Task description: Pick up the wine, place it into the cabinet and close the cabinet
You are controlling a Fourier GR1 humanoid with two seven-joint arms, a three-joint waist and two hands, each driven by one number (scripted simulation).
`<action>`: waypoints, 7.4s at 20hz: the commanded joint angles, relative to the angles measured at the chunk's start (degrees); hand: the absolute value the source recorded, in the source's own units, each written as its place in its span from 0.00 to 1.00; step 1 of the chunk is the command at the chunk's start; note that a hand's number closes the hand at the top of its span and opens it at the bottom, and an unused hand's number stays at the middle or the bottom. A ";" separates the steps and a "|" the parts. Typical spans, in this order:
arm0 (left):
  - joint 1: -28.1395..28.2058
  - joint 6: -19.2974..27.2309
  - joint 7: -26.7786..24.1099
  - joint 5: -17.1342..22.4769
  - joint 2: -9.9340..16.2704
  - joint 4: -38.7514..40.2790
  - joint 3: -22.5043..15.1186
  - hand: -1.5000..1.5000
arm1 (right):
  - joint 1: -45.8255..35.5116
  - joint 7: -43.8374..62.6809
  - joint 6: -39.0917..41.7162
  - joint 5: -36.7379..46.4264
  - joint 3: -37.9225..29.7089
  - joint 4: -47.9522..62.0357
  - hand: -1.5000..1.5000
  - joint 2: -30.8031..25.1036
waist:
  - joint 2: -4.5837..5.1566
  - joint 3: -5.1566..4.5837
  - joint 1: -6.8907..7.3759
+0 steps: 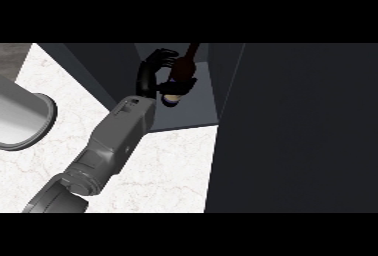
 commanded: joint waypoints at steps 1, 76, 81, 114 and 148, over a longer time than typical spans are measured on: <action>-0.81 2.09 -1.31 -0.94 1.40 2.26 -0.04 0.00 | 3.66 1.78 0.67 -1.66 2.78 -8.79 0.00 -1.23 | -0.08 -0.02 -1.08; 52.31 -14.26 8.87 10.04 5.12 -73.20 -19.24 0.00 | 10.15 3.47 -2.97 -0.97 -4.28 -14.16 0.00 -8.94 | -2.49 0.05 7.08; 60.26 -21.25 4.59 12.93 9.18 -75.52 -16.83 0.00 | 10.79 1.66 1.72 -2.97 -3.54 -14.72 0.00 -12.72 | -2.38 0.03 6.65; 69.13 -37.43 6.26 22.54 29.66 -80.51 4.21 0.00 | -2.11 4.76 15.33 -1.09 13.85 -10.80 1.00 -7.66 | -2.03 -0.25 7.52; 66.69 -47.14 7.63 24.44 32.35 -70.96 11.59 0.00 | -71.10 22.53 6.11 -15.94 -5.84 52.99 1.00 31.32 | -1.55 -0.04 8.63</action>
